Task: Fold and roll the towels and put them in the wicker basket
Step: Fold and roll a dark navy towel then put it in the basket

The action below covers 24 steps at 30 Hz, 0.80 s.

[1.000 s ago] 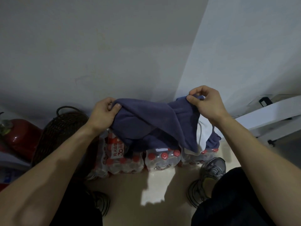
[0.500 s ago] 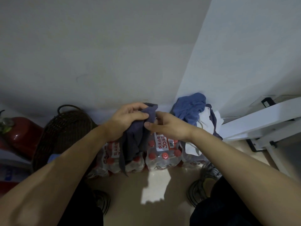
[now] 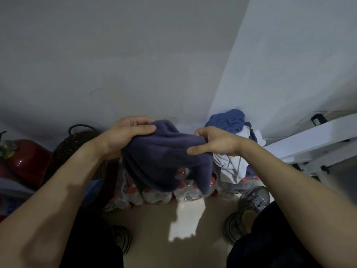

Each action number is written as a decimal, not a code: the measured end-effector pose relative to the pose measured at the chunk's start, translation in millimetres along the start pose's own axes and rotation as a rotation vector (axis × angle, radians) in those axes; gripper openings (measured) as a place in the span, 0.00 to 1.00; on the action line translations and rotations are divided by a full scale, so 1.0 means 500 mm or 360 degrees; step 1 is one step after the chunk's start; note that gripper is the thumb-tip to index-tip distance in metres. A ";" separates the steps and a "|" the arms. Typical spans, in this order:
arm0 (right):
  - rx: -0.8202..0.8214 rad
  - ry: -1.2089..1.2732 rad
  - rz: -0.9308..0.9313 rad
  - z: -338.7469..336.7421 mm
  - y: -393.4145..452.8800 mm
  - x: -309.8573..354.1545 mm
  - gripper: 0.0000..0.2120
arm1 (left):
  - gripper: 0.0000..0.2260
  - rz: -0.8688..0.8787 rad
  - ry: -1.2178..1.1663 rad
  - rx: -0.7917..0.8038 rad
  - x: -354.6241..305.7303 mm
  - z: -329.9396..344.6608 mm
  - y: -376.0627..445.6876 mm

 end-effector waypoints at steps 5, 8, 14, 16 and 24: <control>-0.0008 -0.0524 0.0184 -0.018 -0.010 0.000 0.30 | 0.15 -0.0059 0.0117 0.0106 0.012 -0.003 0.001; 0.0058 -0.0528 0.0239 -0.011 -0.012 -0.006 0.23 | 0.08 -0.0082 0.0406 0.0042 0.035 -0.004 0.010; 0.0304 0.0783 0.0200 -0.017 -0.024 -0.025 0.26 | 0.06 -0.0075 0.1003 -0.0152 0.084 -0.050 0.028; 0.0164 0.1072 0.0123 -0.020 -0.019 -0.020 0.22 | 0.06 -0.0094 0.0995 -0.0158 0.093 -0.060 0.031; -0.0633 0.0920 -0.0073 -0.048 -0.001 -0.011 0.17 | 0.16 -0.0086 0.1135 -0.0158 0.091 -0.050 0.035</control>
Point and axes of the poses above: each hand's wrist, its own y-axis towards the middle knuckle, its own z-axis out of the palm, x = y × z, the point moved 2 cm from there along y, towards the middle knuckle, and after that the axes turned 7 degrees about y, right-handed, at the moved point
